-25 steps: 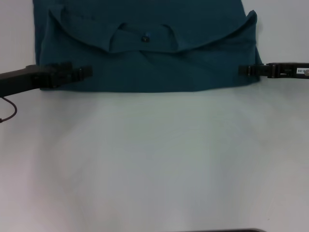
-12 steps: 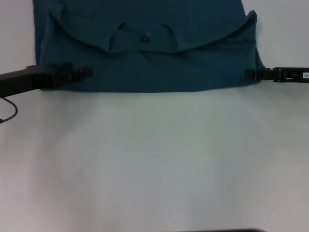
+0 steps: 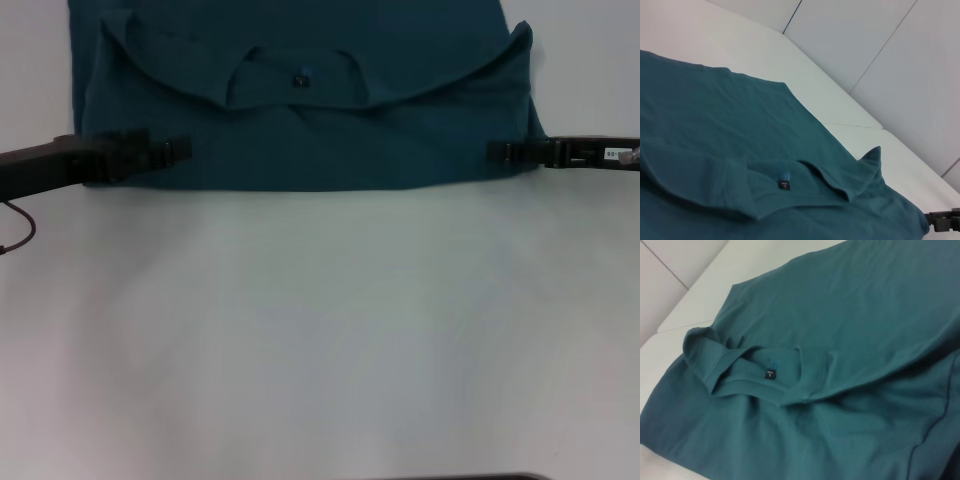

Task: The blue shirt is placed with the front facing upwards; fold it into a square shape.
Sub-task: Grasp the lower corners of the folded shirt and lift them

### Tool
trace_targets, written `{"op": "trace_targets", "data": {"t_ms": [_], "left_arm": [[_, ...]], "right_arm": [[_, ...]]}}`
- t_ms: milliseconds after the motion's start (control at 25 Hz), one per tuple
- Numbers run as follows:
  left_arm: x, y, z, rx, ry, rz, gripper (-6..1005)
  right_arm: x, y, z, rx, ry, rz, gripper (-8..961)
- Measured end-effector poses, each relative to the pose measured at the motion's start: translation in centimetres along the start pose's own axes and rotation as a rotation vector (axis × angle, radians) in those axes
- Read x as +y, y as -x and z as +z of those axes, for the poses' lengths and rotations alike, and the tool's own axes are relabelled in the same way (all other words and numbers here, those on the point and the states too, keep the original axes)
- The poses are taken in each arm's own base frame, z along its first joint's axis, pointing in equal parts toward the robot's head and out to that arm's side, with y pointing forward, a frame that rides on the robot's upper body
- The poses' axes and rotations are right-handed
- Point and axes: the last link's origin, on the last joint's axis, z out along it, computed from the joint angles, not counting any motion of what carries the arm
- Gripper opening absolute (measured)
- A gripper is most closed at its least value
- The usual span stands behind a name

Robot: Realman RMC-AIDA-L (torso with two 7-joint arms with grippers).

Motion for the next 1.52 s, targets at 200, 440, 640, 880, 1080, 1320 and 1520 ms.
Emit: {"op": "trace_targets", "data": {"t_ms": [200,440,640,880,1080,1320,1520], "left_arm": [[0.0,0.0,0.0,0.000,-0.001,0.000,859],[0.0,0.0,0.0,0.000,-0.002,0.000,859],[0.0,0.0,0.0,0.000,-0.002,0.000,860],[0.0,0.0,0.0,0.000,0.000,-0.003,860],[0.1,-0.1,0.1,0.000,0.003,-0.002,860],[0.1,0.0,0.1,0.000,0.004,-0.003,860],[0.1,-0.1,0.1,0.000,0.005,0.000,859]], "right_arm": [[0.3,0.0,0.4,0.000,0.008,-0.007,730],[0.3,0.1,0.4,-0.004,0.005,-0.014,730],[-0.3,0.2,-0.3,-0.029,-0.016,0.001,729],[-1.3,0.7,-0.7,-0.066,-0.071,0.015,718],[-1.5,1.5,-0.5,-0.087,-0.096,0.016,705],[-1.1,1.7,0.5,-0.090,-0.104,0.016,689],[-1.0,1.5,0.8,-0.086,-0.104,0.029,676]]}}
